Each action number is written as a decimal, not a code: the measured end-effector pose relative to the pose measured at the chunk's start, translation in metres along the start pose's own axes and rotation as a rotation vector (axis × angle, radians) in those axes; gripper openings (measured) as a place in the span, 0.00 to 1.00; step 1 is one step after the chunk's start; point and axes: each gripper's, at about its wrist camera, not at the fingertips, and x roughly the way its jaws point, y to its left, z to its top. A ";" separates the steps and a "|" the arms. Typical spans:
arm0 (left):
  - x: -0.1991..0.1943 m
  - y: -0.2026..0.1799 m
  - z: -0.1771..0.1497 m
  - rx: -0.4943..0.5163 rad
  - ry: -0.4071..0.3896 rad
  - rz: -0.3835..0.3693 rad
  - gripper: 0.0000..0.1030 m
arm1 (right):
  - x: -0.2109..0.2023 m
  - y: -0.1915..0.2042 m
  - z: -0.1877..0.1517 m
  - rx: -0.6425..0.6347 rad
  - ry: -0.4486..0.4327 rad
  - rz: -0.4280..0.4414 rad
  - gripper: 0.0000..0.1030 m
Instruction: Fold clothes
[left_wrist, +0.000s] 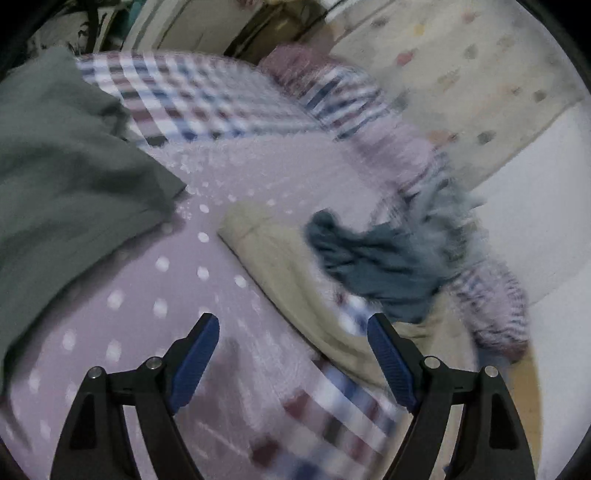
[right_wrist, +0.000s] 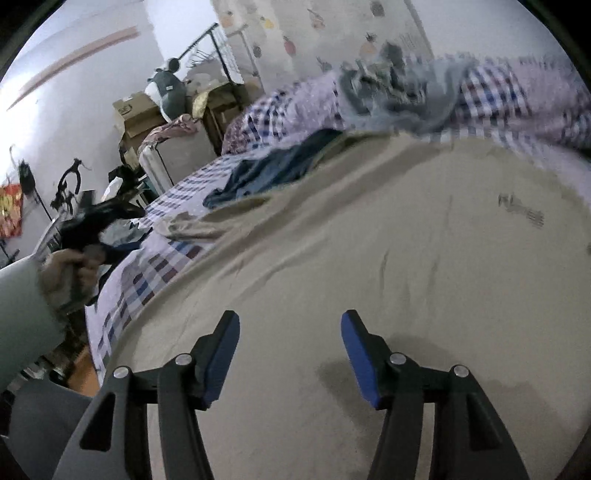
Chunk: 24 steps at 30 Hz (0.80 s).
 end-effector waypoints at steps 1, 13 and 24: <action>0.012 -0.001 0.007 0.005 0.004 0.023 0.83 | 0.002 -0.004 -0.001 0.018 0.011 0.015 0.60; 0.002 -0.028 0.103 0.029 -0.295 0.074 0.01 | 0.005 -0.029 -0.007 0.138 0.012 0.126 0.60; -0.055 0.069 0.142 -0.179 -0.391 0.078 0.39 | 0.004 -0.031 -0.012 0.142 0.008 0.139 0.61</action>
